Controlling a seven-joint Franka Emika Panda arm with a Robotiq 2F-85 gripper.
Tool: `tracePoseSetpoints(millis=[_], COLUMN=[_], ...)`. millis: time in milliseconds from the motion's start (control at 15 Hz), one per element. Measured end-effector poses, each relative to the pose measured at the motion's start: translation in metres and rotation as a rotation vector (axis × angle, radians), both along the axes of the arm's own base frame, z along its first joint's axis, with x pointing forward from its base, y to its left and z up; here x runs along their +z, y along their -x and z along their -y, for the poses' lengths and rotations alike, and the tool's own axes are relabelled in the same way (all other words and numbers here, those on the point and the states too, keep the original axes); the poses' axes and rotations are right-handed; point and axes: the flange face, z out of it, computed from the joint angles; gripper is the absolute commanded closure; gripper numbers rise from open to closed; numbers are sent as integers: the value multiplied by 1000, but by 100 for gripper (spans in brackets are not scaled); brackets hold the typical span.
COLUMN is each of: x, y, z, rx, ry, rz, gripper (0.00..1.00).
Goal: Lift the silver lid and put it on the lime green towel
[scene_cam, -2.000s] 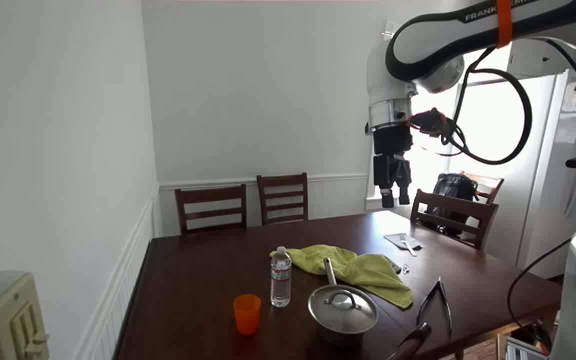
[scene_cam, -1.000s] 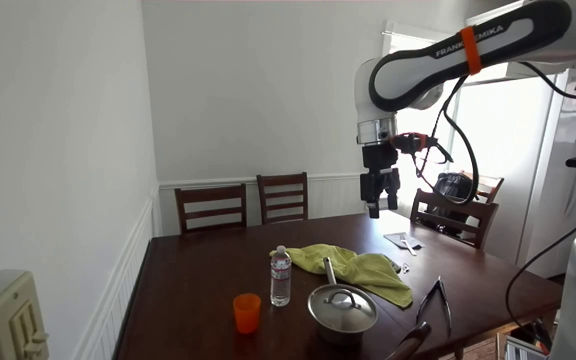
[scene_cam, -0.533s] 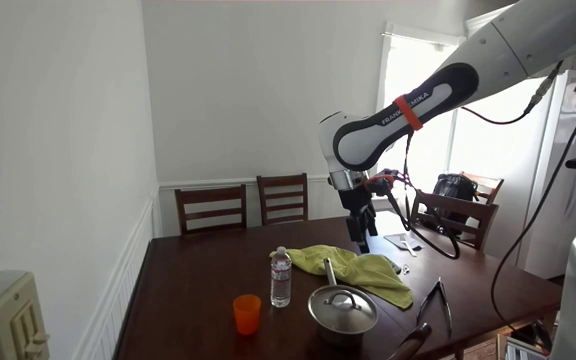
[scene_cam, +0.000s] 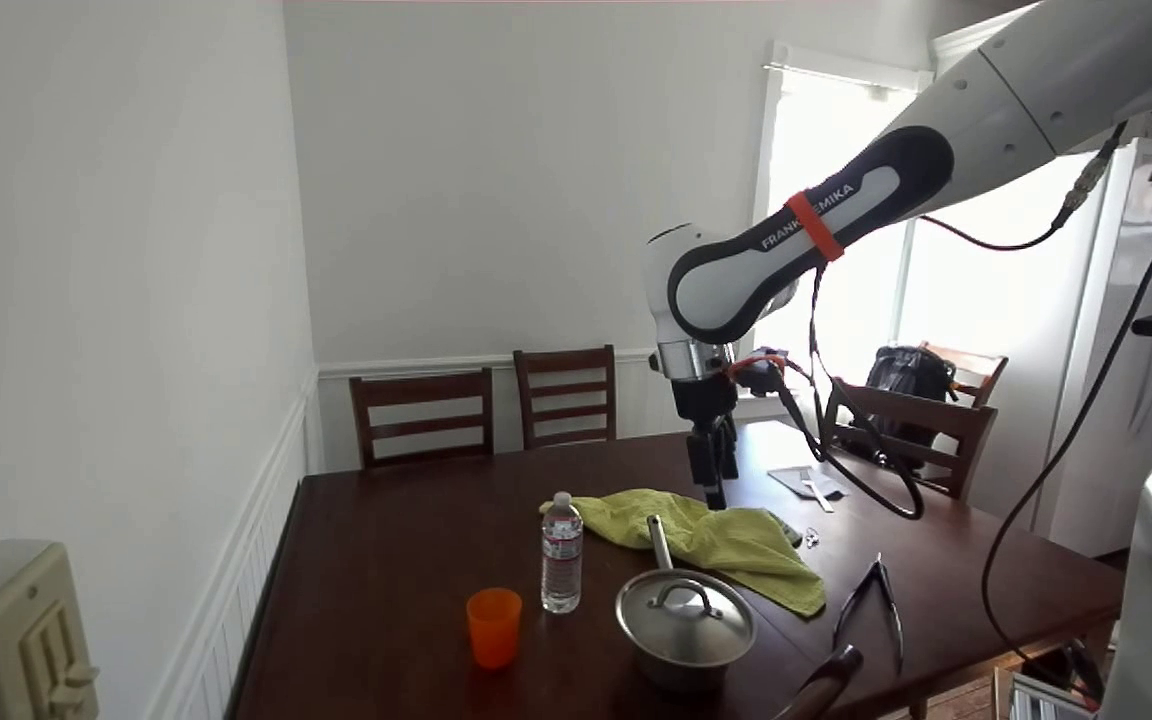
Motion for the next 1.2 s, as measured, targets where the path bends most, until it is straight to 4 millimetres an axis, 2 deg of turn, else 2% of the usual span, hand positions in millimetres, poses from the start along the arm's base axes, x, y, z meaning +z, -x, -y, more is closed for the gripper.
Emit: tracePoseSetpoints(millis=[333, 533, 867, 1000, 1200], x=[-43, -68, -107, -120, -133], y=[9, 3, -6, -6, -2], z=[0, -16, -48, -46, -29], rx=[101, 145, 186, 188, 184], ry=[-149, -126, -72, -70, -59], rz=[71, 107, 107, 79, 40], gripper=[0, 3, 3, 7, 8])
